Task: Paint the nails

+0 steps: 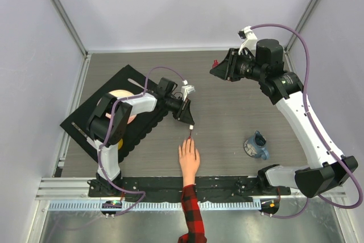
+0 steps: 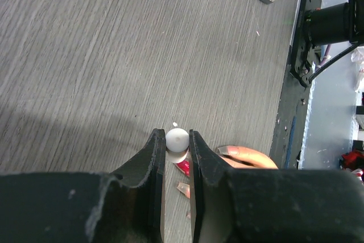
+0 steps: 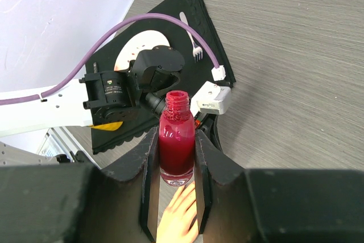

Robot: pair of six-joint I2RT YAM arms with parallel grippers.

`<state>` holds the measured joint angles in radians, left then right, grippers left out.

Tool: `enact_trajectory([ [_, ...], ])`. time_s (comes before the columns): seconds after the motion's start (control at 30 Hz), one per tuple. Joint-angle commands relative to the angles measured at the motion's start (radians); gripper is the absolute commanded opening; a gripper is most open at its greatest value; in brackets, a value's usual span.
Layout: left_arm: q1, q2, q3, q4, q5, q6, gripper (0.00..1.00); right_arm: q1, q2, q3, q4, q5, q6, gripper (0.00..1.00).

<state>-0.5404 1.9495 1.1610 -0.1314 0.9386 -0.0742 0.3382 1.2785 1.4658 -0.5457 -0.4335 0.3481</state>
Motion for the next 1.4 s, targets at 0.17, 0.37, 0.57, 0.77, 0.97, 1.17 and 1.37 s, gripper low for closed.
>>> enact_trajectory([
  [0.17,0.003,-0.006,0.016,-0.002,0.019,0.019,0.0,-0.004,-0.005,0.019,0.052,-0.019,0.011,0.01],
  [0.37,0.003,-0.021,-0.003,-0.01,0.02,0.021,0.0,-0.004,-0.004,0.021,0.053,-0.019,0.009,0.01],
  [0.57,0.003,-0.024,-0.004,-0.017,0.025,0.022,0.0,-0.005,-0.002,0.022,0.055,-0.022,0.006,0.01],
  [0.77,-0.009,-0.024,-0.001,-0.019,0.028,0.017,0.0,-0.007,-0.001,0.024,0.053,-0.024,0.005,0.01],
  [0.97,-0.016,-0.026,0.002,-0.019,0.026,0.013,0.0,-0.005,-0.002,0.025,0.053,-0.024,0.003,0.01],
  [1.17,-0.015,-0.026,-0.007,-0.027,0.023,0.02,0.0,-0.005,-0.005,0.024,0.053,-0.024,0.005,0.01],
  [1.37,-0.015,-0.046,-0.007,-0.05,0.011,0.03,0.0,-0.005,-0.008,0.019,0.055,-0.024,0.009,0.01],
])
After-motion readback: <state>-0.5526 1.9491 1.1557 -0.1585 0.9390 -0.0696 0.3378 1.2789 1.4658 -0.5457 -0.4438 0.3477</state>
